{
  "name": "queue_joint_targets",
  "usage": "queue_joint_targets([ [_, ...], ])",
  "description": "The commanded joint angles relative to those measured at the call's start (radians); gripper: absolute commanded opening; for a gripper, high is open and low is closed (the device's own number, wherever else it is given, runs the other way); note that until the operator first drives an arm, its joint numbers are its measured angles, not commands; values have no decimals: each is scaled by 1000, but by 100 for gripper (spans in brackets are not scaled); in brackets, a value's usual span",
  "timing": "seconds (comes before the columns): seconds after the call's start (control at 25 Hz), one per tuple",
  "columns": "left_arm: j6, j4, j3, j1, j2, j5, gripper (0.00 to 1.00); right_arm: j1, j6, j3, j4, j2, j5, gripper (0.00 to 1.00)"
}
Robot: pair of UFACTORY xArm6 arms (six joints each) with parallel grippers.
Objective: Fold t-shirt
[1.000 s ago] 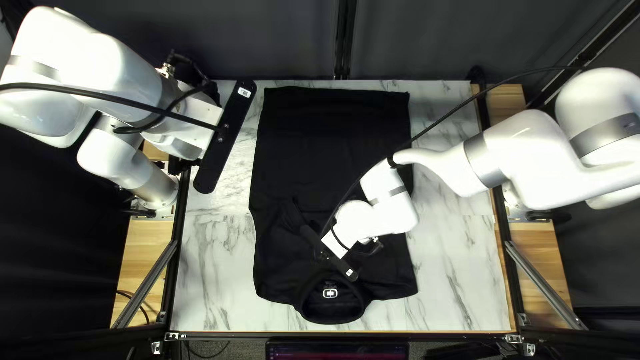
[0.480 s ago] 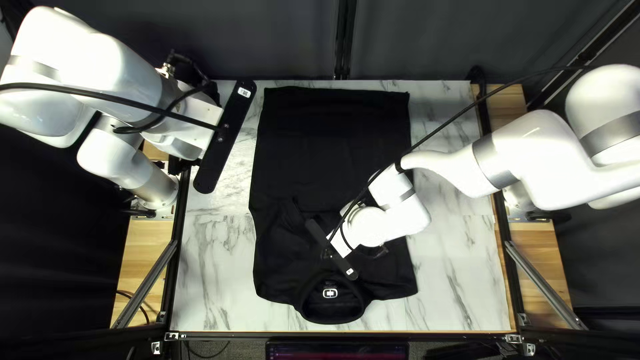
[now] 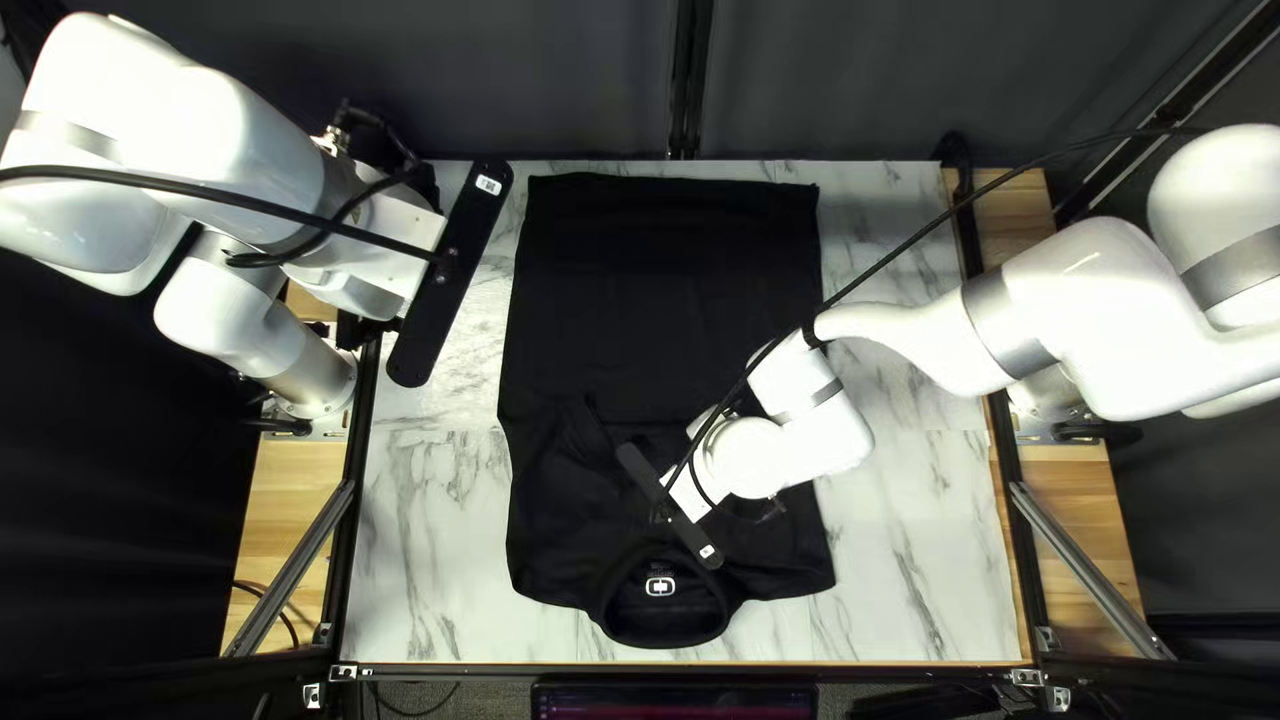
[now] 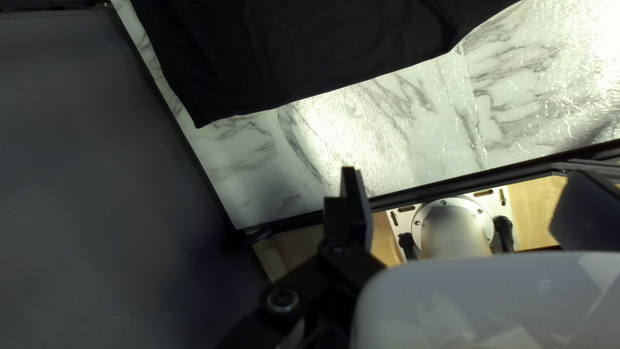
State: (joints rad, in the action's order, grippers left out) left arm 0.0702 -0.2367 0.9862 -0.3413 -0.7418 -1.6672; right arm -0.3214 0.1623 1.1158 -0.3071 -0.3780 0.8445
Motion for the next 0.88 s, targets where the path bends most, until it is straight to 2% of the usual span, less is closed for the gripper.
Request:
queue_joint_targets([
  [0.04, 0, 0, 0, 0, 0, 0, 100, 6, -5, -20, 7, 3, -17, 100],
  [0.16, 0, 0, 0, 0, 0, 0, 100, 9, -20, -32, 13, 7, -27, 95],
  [0.2, 0, 0, 0, 0, 0, 0, 100, 9, -23, -32, 14, 7, -28, 85],
  [0.4, 0, 0, 0, 0, 0, 0, 100, 8, -37, -27, 17, 2, -32, 53],
  [0.52, 0, 0, 0, 0, 0, 0, 100, 9, -38, -26, 16, 1, -31, 38],
  [0.56, 0, 0, 0, 0, 0, 0, 100, 12, -35, -30, 16, 0, -37, 25],
  [0.64, 0, 0, 0, 0, 0, 0, 100, 16, -31, -33, 18, -3, -43, 7],
  [0.88, 0, 0, 0, 0, 0, 0, 100, 19, -24, -29, 24, -7, -42, 0],
])
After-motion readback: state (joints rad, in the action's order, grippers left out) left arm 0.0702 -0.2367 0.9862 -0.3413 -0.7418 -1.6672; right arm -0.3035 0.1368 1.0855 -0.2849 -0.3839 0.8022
